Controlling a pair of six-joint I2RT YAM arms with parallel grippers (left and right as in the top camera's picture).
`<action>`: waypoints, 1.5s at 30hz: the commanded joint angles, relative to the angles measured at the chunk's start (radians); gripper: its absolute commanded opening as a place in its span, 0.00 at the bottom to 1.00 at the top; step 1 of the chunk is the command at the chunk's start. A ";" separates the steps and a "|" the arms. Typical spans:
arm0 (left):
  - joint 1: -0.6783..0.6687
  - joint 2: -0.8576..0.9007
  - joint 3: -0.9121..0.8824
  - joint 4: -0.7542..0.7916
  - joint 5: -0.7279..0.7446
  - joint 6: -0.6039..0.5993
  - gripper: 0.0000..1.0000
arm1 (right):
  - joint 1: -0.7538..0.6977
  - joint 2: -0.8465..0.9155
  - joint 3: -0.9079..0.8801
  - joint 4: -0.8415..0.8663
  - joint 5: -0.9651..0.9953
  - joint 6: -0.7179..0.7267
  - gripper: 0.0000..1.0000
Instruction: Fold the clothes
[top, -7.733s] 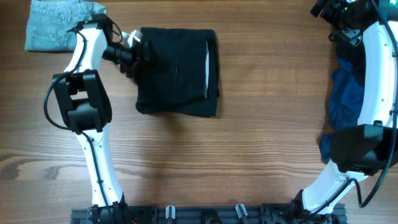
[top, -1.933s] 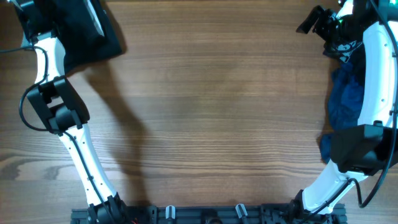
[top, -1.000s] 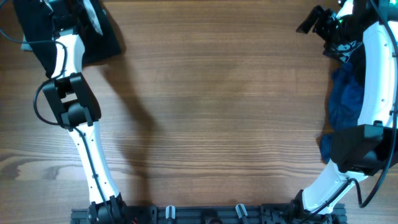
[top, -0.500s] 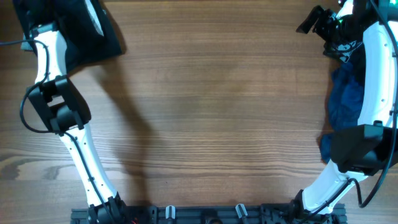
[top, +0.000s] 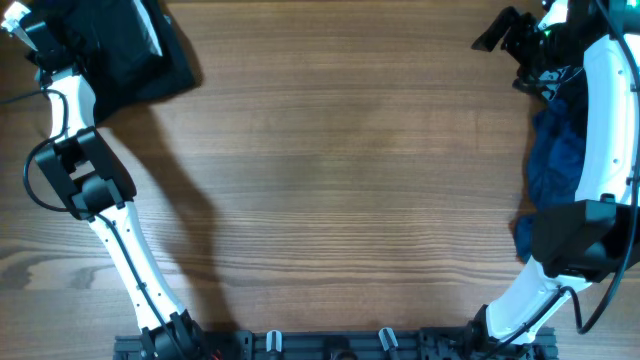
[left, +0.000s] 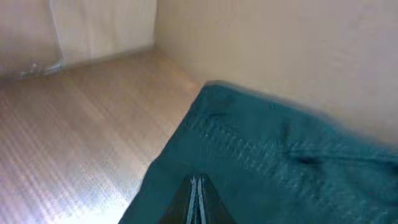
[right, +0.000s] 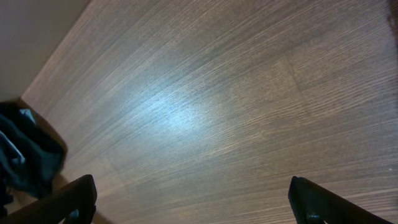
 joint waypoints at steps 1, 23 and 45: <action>-0.008 -0.025 -0.002 0.181 0.078 -0.009 0.04 | 0.004 0.000 -0.004 0.004 -0.023 0.009 1.00; -0.173 0.006 -0.003 0.096 0.117 -0.009 0.04 | 0.004 0.000 -0.004 -0.010 -0.020 -0.035 1.00; -0.080 -0.079 -0.003 0.186 0.005 -0.009 0.04 | 0.005 0.000 -0.004 -0.028 -0.020 -0.046 1.00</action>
